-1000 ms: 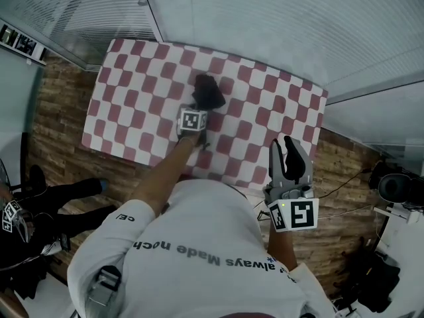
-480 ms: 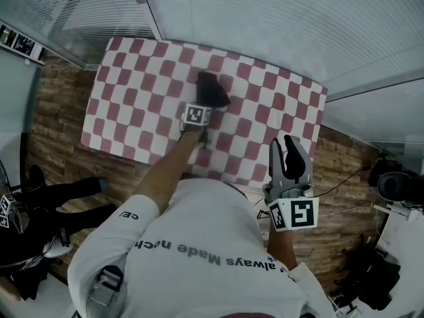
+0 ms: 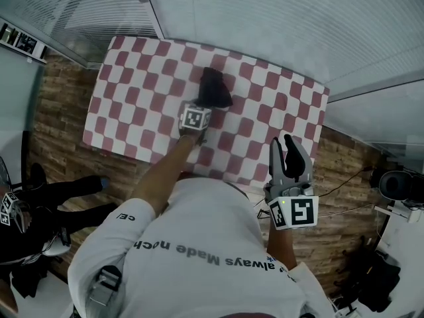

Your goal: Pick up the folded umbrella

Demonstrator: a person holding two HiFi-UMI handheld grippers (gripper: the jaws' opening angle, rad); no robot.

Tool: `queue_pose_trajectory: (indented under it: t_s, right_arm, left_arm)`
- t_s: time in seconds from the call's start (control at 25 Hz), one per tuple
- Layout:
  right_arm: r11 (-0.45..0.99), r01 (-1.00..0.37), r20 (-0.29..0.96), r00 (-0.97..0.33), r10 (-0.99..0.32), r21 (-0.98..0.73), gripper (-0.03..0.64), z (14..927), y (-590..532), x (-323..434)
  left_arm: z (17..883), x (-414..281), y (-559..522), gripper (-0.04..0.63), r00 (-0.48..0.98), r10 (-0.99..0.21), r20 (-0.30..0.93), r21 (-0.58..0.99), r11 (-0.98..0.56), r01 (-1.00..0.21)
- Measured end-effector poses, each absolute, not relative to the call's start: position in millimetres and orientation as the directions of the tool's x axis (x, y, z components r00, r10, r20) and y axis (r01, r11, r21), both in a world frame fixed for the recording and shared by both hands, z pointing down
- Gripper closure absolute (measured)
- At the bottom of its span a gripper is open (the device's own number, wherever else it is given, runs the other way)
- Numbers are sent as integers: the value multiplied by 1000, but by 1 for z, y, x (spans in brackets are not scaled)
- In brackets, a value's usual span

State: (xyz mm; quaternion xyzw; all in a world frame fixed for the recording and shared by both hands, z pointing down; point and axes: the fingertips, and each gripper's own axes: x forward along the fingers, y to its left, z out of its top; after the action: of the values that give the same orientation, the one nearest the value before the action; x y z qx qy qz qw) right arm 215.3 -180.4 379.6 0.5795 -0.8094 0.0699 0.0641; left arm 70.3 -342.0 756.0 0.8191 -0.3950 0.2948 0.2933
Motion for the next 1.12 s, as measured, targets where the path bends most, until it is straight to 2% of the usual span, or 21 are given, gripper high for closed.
queue_pose_trajectory:
  t_s: [0.48, 0.76, 1.12]
  right_arm:
    - [337, -941, 164, -339, -926, -39, 512, 376, -185, 210]
    - [337, -941, 147, -339, -929, -38, 512, 370, -186, 211]
    - [347, -937, 134, -348, -928, -33, 512, 365, -186, 207]
  left_arm:
    - [619, 78, -337, 374, 632, -613, 474, 189, -630, -753]
    - [514, 80, -316, 374, 702, -663, 260, 173, -683, -709]
    - [413, 64, -276, 374, 721, -691, 52, 86, -716, -692]
